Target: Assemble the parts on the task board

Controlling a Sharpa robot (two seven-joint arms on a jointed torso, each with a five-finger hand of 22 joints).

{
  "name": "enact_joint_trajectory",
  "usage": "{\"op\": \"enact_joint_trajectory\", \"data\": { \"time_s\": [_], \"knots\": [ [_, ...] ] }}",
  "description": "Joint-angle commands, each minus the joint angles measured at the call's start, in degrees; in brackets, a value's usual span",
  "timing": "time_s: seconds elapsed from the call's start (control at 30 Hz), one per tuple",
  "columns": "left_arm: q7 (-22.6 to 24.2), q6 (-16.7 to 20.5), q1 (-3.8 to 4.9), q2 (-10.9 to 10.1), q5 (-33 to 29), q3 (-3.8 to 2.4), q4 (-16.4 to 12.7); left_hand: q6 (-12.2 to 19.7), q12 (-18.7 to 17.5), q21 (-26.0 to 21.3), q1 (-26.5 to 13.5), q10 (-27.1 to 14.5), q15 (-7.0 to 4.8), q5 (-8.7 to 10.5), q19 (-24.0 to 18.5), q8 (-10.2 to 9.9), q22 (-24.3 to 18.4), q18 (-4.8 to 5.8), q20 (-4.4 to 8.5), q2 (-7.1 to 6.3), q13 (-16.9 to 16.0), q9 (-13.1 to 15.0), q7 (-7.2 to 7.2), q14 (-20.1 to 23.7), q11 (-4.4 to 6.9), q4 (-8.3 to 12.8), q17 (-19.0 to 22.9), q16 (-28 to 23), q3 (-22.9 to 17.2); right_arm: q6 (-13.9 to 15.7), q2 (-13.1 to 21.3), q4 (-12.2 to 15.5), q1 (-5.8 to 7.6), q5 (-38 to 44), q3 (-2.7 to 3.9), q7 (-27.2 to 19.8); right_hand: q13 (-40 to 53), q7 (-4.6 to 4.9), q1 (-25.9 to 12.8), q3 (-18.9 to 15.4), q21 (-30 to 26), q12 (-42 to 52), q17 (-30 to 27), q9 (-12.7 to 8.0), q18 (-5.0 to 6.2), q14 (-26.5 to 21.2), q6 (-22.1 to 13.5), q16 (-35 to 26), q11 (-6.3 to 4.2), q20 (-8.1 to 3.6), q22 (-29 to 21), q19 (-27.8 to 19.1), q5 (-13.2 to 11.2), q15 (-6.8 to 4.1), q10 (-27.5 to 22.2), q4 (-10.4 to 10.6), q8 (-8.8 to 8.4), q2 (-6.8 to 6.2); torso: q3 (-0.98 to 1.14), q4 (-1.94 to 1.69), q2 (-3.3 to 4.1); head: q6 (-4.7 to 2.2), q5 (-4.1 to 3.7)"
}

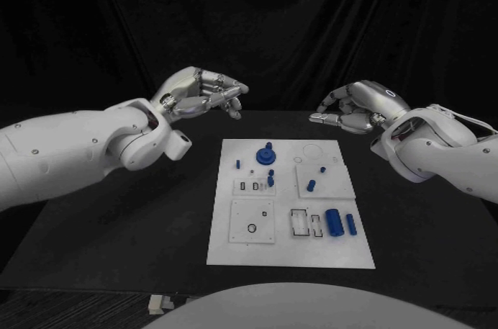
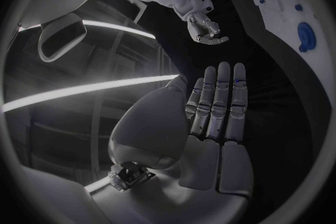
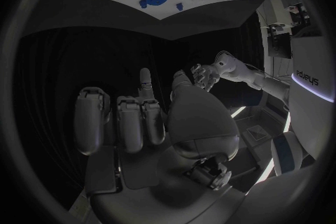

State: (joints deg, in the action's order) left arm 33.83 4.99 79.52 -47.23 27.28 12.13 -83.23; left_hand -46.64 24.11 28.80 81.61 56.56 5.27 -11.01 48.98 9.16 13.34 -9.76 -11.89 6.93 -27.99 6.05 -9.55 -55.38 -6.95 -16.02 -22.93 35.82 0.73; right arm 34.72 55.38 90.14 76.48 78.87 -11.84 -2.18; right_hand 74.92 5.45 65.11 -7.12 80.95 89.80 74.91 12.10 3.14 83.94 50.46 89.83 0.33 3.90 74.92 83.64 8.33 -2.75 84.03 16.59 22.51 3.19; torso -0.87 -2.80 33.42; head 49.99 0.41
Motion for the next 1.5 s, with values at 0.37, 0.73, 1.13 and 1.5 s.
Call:
{"op": "enact_joint_trajectory", "data": {
  "time_s": [0.37, 0.73, 1.13, 1.5],
  "knots": [
    [-40.34, -32.22, 6.38, 12.21, 36.08, -0.03, 5.53, -11.07, 65.89, 55.91, -20.09, 33.44, -5.12, 8.15, 30.62, 7.8, 65.68, 7.38, 6.28, 4.85, -62.01, 6.8, 3.56, -34.62, 4.57, -0.58, -67.07, 54.18, 12.49, -1.26, -0.83, -0.4, -0.59, -4.65, 0.03, -0.15, 15.08, -0.06, 0.22, -0.74, -0.26, 0.2, 15.09, 0.2, -0.8, 6.06, 0.41, 0.17, 0.48, 0.08, 12.02, 1.01, 1.6, 0.36, 5.97, 0.1, 0.1, 1.39, 0.98, 1.2, -0.55, 0.01, 0.68],
    [-60.26, -42.85, 6.73, 19.65, 31.07, -0.04, 9.63, -13.88, 65.89, 59.38, -21.31, 33.44, -6.43, 7.85, 36.62, 7.58, 72.44, 8.62, 6.63, 5.8, -62.01, 9.42, 4.71, -34.62, 5.88, -0.51, -67.07, 54.18, 13.6, -4.69, -1.55, -0.69, -0.6, -5.13, 0.04, 1.14, 15.08, -0.09, 0.15, -0.92, -0.4, 0.2, 15.09, 0.29, -0.76, 6.06, 0.6, 0.17, 0.5, 0.1, 11.96, 0.92, 2.08, 0.38, 5.97, 0.11, 0.15, 1.76, 2.26, 2.67, -0.79, 0.01, 1.92],
    [-66.63, -43.94, 6.43, 26.38, 22.95, -0.02, 15.9, -12.83, 65.89, 59.56, -19.32, 33.44, -6.11, 4.98, 37.11, 3.75, 72.98, 8.73, 6.34, 6.3, -62.01, 8.67, 4.02, -34.62, 5.39, 0.7, -67.07, 54.18, 11.7, -6.39, -2.11, -0.82, -0.67, -5.17, 0.03, 1.63, 15.08, -0.02, 0.32, -1.17, -0.88, 0.2, 15.09, 0.26, -0.63, 6.06, 0.31, 0.17, 0.54, 0.13, 11.8, 0.63, 2.48, 0.4, 5.97, 0.03, -0.1, 1.9, 2.54, 3.35, -0.3, 0.01, 2.97],
    [-67.73, -42.57, 4.88, 31.7, 22.48, -0.01, 22.83, -13.48, 65.89, 59.66, -18.81, 33.44, -6.18, 3.4, 37.47, 2.78, 73.3, 8.8, 6.31, 6.87, -62.01, 8.5, 4.08, -34.62, 5.45, 1.05, -67.07, 54.18, 10.55, -6.87, -2.28, -0.63, -0.68, -5.17, 0.03, 2.22, 15.08, 0.03, 0.61, -1.34, -1.11, 0.2, 15.09, 0.24, -0.58, 6.06, 0.12, 0.17, 0.57, 0.15, 11.72, 0.49, 2.94, 0.43, 5.97, -0.02, -0.28, 1.91, 2.48, 3.19, -0.7, 0.01, 3.08]
  ]
}}
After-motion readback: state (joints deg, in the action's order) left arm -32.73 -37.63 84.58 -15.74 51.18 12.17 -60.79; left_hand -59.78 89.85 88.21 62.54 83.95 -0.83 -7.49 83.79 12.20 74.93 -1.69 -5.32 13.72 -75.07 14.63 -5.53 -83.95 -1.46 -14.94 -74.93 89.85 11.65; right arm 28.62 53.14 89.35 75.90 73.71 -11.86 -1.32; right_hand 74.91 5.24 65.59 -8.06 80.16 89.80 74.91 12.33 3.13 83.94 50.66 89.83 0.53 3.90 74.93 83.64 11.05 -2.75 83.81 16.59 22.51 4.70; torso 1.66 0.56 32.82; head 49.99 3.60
